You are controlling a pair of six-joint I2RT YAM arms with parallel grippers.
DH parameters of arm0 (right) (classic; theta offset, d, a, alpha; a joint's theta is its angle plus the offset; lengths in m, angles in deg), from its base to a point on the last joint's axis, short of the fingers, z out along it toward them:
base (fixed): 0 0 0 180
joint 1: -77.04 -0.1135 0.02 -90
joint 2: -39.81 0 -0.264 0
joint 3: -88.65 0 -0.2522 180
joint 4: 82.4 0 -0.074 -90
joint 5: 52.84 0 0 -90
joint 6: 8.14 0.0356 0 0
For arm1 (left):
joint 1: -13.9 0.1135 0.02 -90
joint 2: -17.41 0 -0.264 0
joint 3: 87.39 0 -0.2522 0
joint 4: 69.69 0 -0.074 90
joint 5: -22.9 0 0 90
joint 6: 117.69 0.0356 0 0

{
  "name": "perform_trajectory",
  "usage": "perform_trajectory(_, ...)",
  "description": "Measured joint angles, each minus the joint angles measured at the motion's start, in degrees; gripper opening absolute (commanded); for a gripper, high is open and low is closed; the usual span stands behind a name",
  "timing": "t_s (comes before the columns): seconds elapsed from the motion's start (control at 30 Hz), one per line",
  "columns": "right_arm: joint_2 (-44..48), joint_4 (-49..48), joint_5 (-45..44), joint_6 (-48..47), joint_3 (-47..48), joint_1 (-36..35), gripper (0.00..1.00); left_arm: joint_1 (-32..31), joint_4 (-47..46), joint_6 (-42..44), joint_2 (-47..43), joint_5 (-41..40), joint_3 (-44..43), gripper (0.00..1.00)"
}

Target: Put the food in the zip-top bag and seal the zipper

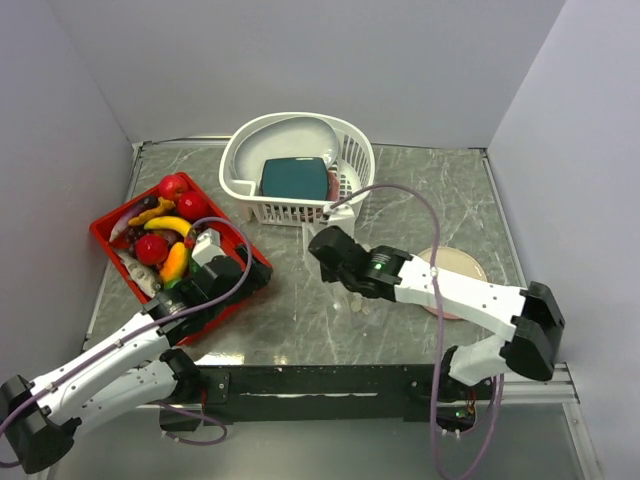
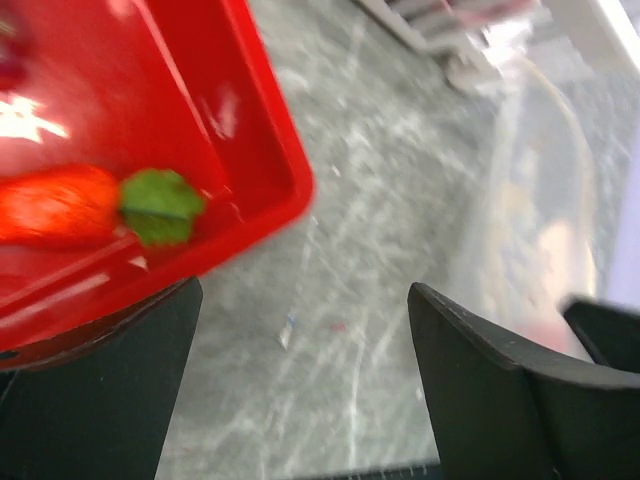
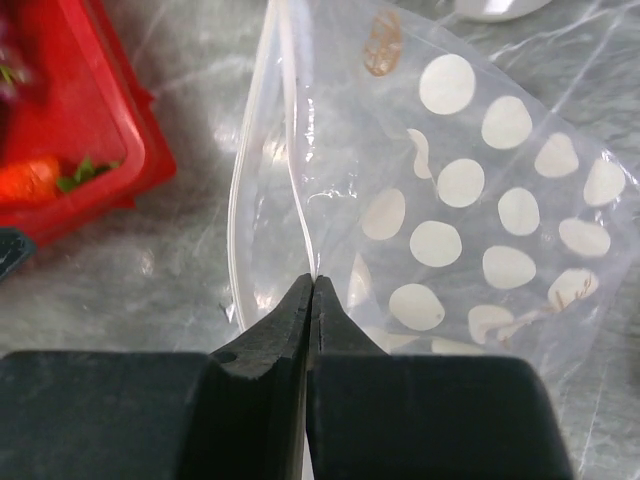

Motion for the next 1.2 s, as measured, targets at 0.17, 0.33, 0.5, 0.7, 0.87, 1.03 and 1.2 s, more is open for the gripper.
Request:
perform_trajectory(0.17, 4.3, -2.4, 1.6, 0.6, -3.8, 1.7, 0.0, 2.6, 7.4, -4.0, 4.0, -8.7, -5.4, 0.99)
perform_trajectory(0.33, 7.0, -4.3, 4.8, 0.6, -7.6, 2.5, 0.0, 10.6, 11.0, -5.8, 7.7, -14.6, -10.5, 0.99)
perform_trajectory(0.5, 9.0, -6.3, 7.5, 0.2, -9.3, 3.3, 0.0, 24.7, 9.1, -1.3, 13.0, -13.9, -10.7, 0.98)
perform_trajectory(0.7, 11.4, -8.6, 10.5, -0.4, -11.0, 4.5, 0.0, 29.6, 7.3, 3.9, 27.1, -14.0, -13.9, 0.9)
perform_trajectory(0.87, 12.6, -9.2, 12.4, -0.8, -12.2, 5.4, 0.0, 30.1, 6.3, 5.5, 35.5, -14.8, -16.3, 0.76)
perform_trajectory(1.03, 13.0, -9.8, 13.7, -0.9, -13.2, 5.9, 0.0, 30.1, 6.1, 5.9, 38.9, -15.6, -16.7, 0.49)
perform_trajectory(1.2, 13.2, -10.1, 14.1, -0.9, -13.2, 6.2, 0.0, 30.1, 5.7, 6.4, 37.4, -15.5, -16.7, 0.25)
